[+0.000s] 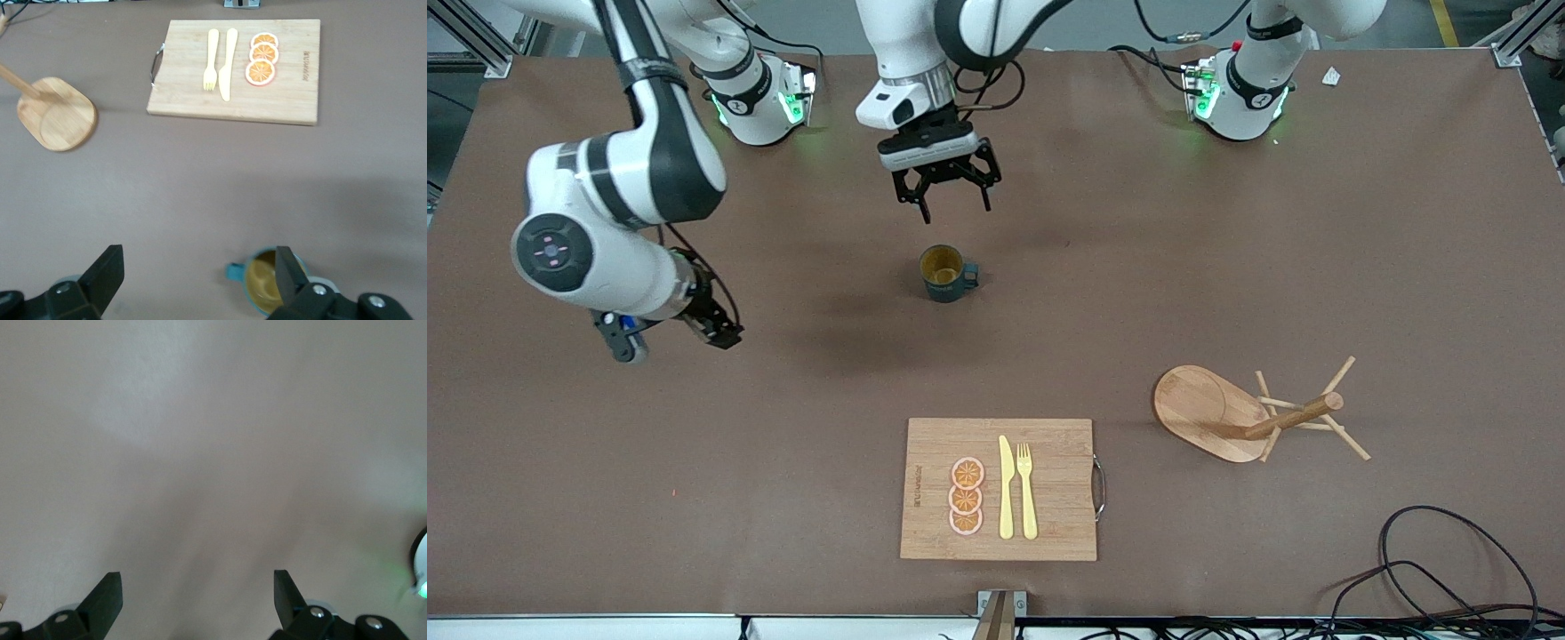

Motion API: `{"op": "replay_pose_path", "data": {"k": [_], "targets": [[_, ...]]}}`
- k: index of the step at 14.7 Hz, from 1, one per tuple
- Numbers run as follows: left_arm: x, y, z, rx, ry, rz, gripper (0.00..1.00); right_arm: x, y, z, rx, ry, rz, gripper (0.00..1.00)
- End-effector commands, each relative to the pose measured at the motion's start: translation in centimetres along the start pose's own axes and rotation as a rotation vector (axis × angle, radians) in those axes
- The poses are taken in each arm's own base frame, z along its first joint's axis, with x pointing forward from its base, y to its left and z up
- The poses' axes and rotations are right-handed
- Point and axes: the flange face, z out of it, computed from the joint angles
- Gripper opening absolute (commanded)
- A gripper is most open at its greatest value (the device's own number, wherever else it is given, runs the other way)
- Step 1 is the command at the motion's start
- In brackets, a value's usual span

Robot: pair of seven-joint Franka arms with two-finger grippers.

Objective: Transfer cup from left to right arm and place
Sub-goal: 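Open the left gripper and raise it while the right gripper approaches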

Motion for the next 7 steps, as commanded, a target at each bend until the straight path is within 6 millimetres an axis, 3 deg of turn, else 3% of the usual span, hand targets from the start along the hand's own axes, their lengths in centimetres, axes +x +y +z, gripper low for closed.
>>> {"op": "replay_pose_path", "data": {"k": [1, 4, 7], "targets": [[5.0, -3.9, -0.5, -0.021, -0.052, 0.068, 1.0, -4.7, 0.9, 2.2, 0.017, 0.006, 0.115, 1.0], [12.2, -9.0, -0.8, -0.072, -0.106, 0.111, 1.0, -11.0, 0.3, 4.9, 0.059, 0.026, 0.251, 1.0], [18.5, -15.2, 1.2, -0.104, -0.174, 0.099, 1.0, -16.3, 0.2, 6.3, 0.063, 0.039, 0.37, 1.0]]}}
